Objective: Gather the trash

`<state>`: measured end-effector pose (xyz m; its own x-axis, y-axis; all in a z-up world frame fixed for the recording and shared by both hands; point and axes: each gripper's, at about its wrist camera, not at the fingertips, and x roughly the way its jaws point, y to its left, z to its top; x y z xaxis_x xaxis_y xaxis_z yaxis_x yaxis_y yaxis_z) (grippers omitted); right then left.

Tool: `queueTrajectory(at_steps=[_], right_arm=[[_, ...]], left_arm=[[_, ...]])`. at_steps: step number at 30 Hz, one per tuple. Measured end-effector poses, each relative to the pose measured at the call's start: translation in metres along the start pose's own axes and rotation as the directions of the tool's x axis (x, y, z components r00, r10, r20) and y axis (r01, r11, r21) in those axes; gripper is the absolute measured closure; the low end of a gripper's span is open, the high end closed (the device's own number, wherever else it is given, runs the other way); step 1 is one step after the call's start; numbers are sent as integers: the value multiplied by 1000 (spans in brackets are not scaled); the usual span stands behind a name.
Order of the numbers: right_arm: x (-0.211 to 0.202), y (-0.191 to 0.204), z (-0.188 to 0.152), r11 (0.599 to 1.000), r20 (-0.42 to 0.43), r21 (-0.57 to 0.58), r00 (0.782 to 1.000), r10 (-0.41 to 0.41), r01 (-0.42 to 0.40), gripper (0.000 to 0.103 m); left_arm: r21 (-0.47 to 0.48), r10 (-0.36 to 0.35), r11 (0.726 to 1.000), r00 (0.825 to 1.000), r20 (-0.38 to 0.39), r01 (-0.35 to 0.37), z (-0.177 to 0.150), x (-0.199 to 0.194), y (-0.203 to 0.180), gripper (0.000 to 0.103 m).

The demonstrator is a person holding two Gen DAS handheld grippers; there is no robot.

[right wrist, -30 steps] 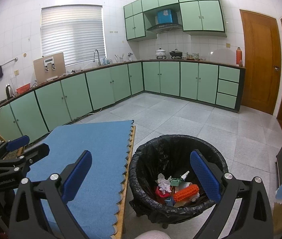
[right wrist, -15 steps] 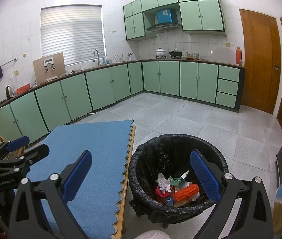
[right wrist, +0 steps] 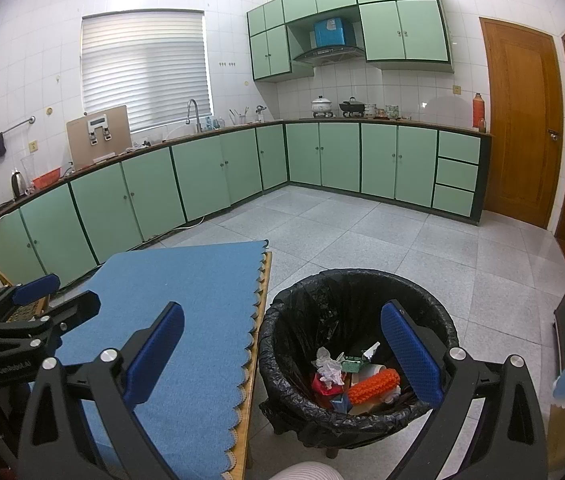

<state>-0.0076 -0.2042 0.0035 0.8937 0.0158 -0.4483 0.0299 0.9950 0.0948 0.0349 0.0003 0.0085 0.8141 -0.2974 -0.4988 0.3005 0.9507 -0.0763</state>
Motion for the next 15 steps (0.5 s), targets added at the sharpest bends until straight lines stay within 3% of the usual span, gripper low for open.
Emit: queueTrajectory(at_steps=[15], right_arm=[[2,1,-2,1000,-3,2,1000,1,-1,6]], left_arm=[[1,3,1000,1000,-11,-3,-3,4,-4,9]])
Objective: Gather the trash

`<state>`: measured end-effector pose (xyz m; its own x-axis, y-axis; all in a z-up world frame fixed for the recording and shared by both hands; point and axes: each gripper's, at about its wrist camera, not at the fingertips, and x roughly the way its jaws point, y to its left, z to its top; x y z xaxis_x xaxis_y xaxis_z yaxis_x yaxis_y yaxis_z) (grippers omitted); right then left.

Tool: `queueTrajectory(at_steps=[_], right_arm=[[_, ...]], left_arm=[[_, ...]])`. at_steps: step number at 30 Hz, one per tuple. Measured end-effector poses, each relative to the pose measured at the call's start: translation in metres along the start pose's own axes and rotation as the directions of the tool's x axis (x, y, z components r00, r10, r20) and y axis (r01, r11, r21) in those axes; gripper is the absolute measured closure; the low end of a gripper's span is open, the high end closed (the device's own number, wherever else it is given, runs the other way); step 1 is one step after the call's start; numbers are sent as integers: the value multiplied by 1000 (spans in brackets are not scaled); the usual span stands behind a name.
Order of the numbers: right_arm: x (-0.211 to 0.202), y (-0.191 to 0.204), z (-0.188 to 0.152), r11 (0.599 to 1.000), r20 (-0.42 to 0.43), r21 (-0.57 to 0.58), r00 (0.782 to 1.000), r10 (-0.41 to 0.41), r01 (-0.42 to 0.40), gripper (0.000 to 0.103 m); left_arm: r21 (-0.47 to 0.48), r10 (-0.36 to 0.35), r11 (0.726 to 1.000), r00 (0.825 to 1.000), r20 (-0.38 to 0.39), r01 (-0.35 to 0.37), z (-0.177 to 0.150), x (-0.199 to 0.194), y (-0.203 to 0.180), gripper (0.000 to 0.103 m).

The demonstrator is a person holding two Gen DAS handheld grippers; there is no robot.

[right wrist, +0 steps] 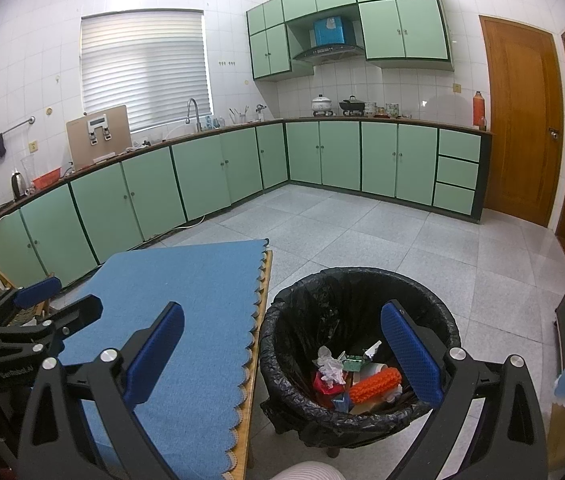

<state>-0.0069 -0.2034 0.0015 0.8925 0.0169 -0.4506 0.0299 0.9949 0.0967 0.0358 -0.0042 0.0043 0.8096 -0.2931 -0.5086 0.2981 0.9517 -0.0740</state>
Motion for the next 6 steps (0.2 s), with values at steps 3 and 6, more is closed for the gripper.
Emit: queueTrajectory(at_steps=[3,6], right_arm=[[0,0,0,1000,-1,1,1000,2,-2,6],[1,2,-2,1000,-2,1,1000,3,-3,6]], left_arm=[[-3,3,1000,1000,-4,-3,0,0,2,9],[-3,5,1000,1000,-6,-5,0,0,0,9]])
